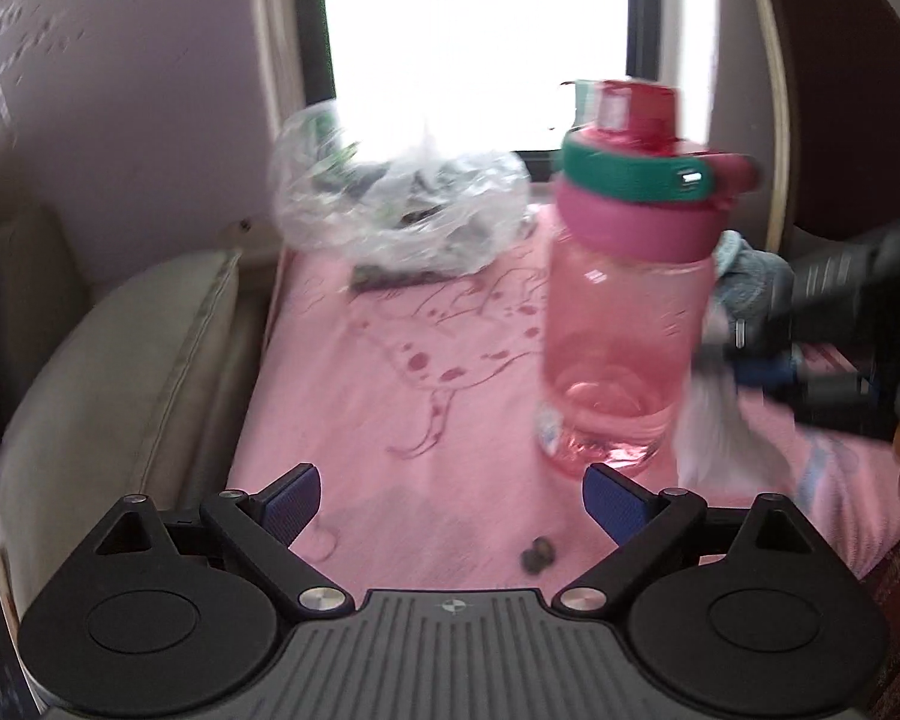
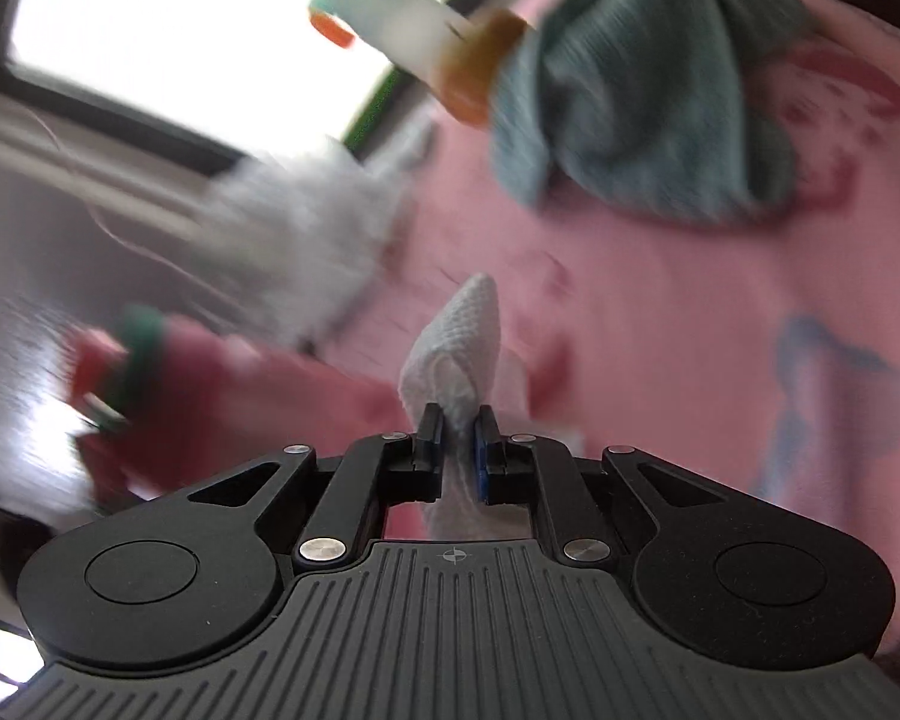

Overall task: Clean container
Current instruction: 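Lower the pink bottle onto the cloth with the left gripper, then wipe the standing pink bottle's side with the tissue in the right gripper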

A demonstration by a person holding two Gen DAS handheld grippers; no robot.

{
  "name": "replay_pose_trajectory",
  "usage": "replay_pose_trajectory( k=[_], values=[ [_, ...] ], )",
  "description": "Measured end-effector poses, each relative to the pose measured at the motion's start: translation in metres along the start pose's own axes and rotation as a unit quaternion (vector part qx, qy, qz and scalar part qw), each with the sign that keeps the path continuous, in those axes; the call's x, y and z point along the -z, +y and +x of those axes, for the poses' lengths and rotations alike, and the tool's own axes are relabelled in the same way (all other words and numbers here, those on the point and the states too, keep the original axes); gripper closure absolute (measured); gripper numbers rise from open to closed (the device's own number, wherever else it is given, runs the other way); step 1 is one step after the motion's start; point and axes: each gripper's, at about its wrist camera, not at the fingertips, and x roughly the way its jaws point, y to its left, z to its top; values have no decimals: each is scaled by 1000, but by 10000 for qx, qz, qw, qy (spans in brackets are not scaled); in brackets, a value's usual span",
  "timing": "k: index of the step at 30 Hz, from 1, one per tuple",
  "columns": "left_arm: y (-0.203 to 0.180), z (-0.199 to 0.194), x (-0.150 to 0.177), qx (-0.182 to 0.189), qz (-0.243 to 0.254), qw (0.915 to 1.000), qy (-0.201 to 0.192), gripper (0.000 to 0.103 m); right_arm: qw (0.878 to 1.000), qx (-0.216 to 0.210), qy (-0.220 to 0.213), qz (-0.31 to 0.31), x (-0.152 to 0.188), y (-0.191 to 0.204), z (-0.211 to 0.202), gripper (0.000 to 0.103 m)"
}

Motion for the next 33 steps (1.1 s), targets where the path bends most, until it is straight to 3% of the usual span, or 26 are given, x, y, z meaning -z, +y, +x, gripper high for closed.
replay_pose_trajectory(
  k=[2, 6, 10, 15, 20, 23, 26, 29, 31, 33],
  values=[
    [5, 3, 2, 21, -8, 10000, 17, 8, 9996, 119, -36, -244, 7, 7, -3, 90],
    [12, 5, 4, 84, 52, 9999, -58, 8, 9884, 287, 101, -1489, 19, 56, -27, 90],
    [24, 13, 6, -2, -157, 9999, -30, 8, 9578, 39, 206, -2865, 45, 109, -48, 90],
    [40, 15, 9, -260, -425, 9987, 85, 8, 9273, 185, -462, -3709, 64, 140, -47, 90],
    [51, 10, 15, -363, -501, 9980, 107, 8, 9455, 838, 92, -3146, 67, 103, 6, 91],
    [56, 10, 18, -402, -529, 9977, 124, 8, 9513, 983, 228, -2912, 66, 90, 19, 92],
    [62, 8, 19, -466, -614, 9970, 120, 8, 9517, 628, 13, -3005, 62, 112, 7, 92],
    [66, 7, 18, -529, -690, 9961, 113, 8, 9424, 262, -589, -3284, 59, 143, -10, 92],
    [66, 5, 18, -525, -688, 9962, 104, 8, 9374, 280, -859, -3362, 56, 152, -12, 92],
    [65, 4, 19, -508, -683, 9963, 99, 8, 9429, 439, -779, -3209, 50, 148, 0, 92]
  ],
)
